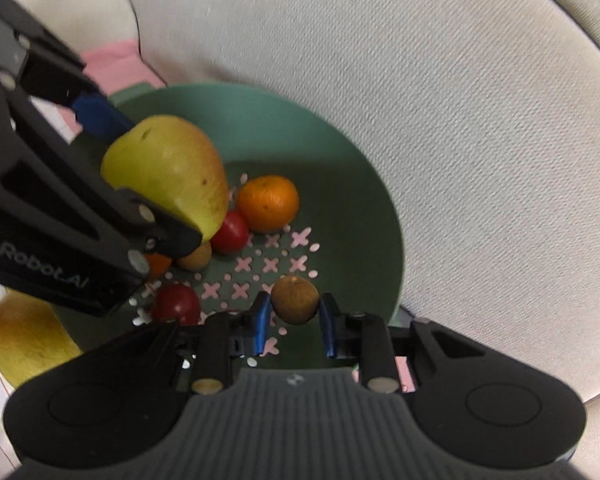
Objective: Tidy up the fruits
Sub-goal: 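Carry the pear and brown fruit into the green colander with both tools, then open both tools to release the pear and brown fruit into the colander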
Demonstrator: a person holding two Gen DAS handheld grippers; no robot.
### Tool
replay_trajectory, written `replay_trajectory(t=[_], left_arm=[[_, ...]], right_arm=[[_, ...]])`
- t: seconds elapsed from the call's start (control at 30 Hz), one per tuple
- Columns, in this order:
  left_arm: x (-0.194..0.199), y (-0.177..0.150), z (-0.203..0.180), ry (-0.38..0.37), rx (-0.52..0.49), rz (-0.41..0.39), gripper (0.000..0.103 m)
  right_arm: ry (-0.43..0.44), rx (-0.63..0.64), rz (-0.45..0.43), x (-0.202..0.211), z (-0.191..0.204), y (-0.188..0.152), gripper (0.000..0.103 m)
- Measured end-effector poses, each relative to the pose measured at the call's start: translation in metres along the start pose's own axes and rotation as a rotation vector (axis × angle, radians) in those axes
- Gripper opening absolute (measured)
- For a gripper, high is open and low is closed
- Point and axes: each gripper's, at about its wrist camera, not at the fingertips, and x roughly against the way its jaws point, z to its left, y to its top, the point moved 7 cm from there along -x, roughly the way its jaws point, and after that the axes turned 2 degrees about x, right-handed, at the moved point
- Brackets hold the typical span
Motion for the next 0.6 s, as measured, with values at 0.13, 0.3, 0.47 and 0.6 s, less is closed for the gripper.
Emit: replay_trajectory(t=[0.13, 0.3, 0.47, 0.6], left_arm=[[-0.005, 0.002, -0.001, 0.013, -0.001, 0.007, 0.075], [-0.011, 0.006, -0.004, 0.013, -0.019, 0.007, 0.075], [-0.016, 0.007, -0.006, -0.01, -0.05, 0.011, 0.075], [-0.019, 0.002, -0.009, -0.029, -0.068, 0.043, 0.072]], right_arm=[[0.005, 0.006, 0.014, -0.005, 0.002, -0.001, 0.023], [0.007, 0.001, 0.018, -0.009, 0.002, -0.002, 0.023], [0.014, 0.003, 0.019, -0.009, 0.001, -0.004, 0.023], [0.014, 0.011, 0.019, -0.006, 0.001, -0.002, 0.023]])
